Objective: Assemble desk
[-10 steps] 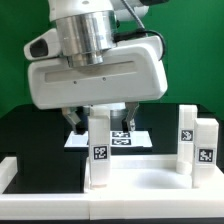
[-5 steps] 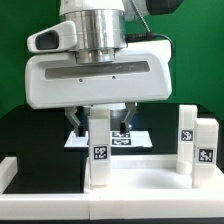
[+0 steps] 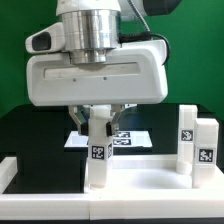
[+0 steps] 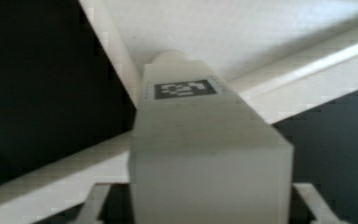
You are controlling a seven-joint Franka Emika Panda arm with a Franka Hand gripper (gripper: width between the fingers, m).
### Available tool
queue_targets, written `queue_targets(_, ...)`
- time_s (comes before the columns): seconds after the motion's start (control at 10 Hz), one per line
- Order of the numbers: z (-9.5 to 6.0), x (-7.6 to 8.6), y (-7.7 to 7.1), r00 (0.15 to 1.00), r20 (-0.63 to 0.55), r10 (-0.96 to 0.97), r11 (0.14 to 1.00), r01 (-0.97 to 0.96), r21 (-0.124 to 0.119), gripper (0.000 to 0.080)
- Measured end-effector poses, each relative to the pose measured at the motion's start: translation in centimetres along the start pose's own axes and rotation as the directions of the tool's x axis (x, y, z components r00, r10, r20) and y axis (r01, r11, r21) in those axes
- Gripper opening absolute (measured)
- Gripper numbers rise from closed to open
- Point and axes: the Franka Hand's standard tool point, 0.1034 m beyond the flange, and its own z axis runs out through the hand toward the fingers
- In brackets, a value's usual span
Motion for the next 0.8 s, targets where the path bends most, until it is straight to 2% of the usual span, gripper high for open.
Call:
queue_targets(0.1,0.0,-0.1,0.2,0.977,0.005,0.215,0.977,-0.215,0.0,0.0296)
queue_targets(0.3,0.2,0.1,1.2,0.814,0.062,0.578,0.812,-0.581,0.052,0.0297)
queue_targets(0.4,0.2,0.1,1.5,0.731,0.082,0.678,0.729,-0.682,0.053,0.0297)
queue_targets(0.5,0.2,0.1,1.6,0.695,0.084,0.714,0.694,-0.719,0.048,0.0297)
queue_targets(0.6,0.2,0.1,1.5,0.71,0.083,0.699,0.709,-0.704,0.05,0.0297)
queue_targets(0.7,0.3,0.0,1.5,0.758,0.079,0.648,0.757,-0.652,0.046,0.0378)
queue_targets(0.8,0.2,-0.3,1.0,0.862,0.074,0.501,0.863,-0.504,0.027,0.0378)
